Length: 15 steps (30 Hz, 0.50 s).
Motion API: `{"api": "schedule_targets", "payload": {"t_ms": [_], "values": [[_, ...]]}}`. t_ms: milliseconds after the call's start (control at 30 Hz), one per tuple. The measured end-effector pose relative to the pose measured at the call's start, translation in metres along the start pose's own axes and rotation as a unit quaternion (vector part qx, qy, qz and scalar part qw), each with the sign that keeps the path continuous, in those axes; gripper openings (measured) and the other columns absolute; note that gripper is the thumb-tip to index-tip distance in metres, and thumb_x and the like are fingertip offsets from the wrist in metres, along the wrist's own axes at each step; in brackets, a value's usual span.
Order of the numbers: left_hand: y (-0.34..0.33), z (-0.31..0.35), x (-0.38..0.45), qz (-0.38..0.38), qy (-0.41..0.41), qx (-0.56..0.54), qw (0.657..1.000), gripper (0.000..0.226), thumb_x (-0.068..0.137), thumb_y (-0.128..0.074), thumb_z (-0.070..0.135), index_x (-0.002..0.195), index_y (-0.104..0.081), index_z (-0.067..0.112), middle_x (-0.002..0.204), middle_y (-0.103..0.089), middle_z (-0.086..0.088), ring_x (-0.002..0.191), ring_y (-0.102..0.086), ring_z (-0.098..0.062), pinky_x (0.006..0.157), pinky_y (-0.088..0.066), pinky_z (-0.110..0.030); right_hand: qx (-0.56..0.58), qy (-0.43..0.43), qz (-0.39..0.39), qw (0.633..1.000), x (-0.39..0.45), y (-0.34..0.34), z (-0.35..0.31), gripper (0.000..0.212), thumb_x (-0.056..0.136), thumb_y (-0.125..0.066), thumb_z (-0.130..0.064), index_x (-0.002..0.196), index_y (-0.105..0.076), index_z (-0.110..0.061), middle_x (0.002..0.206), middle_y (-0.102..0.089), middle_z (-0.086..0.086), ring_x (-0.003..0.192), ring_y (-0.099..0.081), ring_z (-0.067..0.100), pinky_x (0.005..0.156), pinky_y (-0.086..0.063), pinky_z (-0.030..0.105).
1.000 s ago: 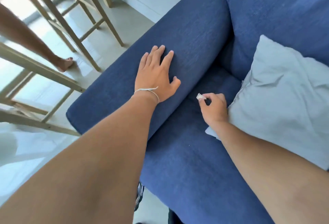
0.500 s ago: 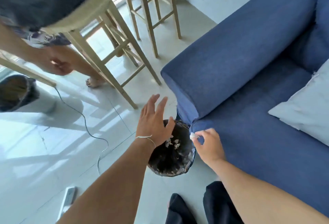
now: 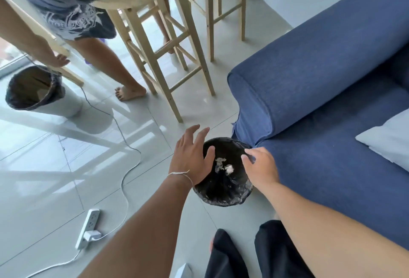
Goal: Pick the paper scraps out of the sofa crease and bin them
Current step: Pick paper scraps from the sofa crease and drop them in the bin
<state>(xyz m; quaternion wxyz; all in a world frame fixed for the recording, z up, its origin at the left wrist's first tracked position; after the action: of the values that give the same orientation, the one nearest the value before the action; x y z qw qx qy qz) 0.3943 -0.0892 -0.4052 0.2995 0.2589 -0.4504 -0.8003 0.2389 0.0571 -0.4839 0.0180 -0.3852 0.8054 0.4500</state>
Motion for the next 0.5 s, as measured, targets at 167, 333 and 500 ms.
{"api": "schedule_targets", "payload": {"t_ms": [167,333,500], "values": [[-0.002,0.05,0.028,0.037,-0.131,-0.01,0.991,0.04,0.099,-0.054,0.027,0.137,-0.054,0.018,0.14,-0.052,-0.01,0.121,-0.055,-0.031,0.107,-0.043,-0.041,0.071,-0.057,0.101,0.991,0.006,0.037,0.018,0.034,0.094,-0.059,-0.032,0.121,-0.071,-0.015,0.121,-0.065,0.003,0.114,-0.059,0.022,0.1,-0.047,0.035],[-0.025,0.142,0.057,0.036,-0.265,-0.05,0.962,0.036,0.096,-0.06,0.015,0.131,-0.063,0.007,0.131,-0.059,-0.018,0.119,-0.06,-0.036,0.102,-0.048,-0.048,0.097,-0.089,0.185,0.974,0.012,0.104,0.068,0.034,0.094,-0.061,-0.032,0.123,-0.069,-0.016,0.124,-0.065,-0.001,0.117,-0.059,0.019,0.098,-0.045,0.029],[-0.068,0.235,0.078,-0.001,-0.318,-0.083,0.945,0.038,0.094,-0.062,0.012,0.132,-0.063,0.005,0.13,-0.06,-0.017,0.124,-0.057,-0.037,0.101,-0.047,-0.052,0.091,-0.16,0.289,0.94,0.005,0.216,0.157,0.041,0.094,-0.061,-0.036,0.131,-0.062,-0.018,0.132,-0.055,-0.003,0.128,-0.049,0.015,0.104,-0.04,0.028]]}}
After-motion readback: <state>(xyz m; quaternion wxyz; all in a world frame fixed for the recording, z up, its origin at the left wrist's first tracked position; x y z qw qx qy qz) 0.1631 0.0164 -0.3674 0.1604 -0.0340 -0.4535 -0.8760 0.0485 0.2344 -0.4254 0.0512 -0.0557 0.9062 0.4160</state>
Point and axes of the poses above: each hand's wrist, its own x-axis towards the middle knuckle, its own y-axis out of the back of the hand, z = x × y, the point moved 2 cm from there along x, towards the middle knuckle
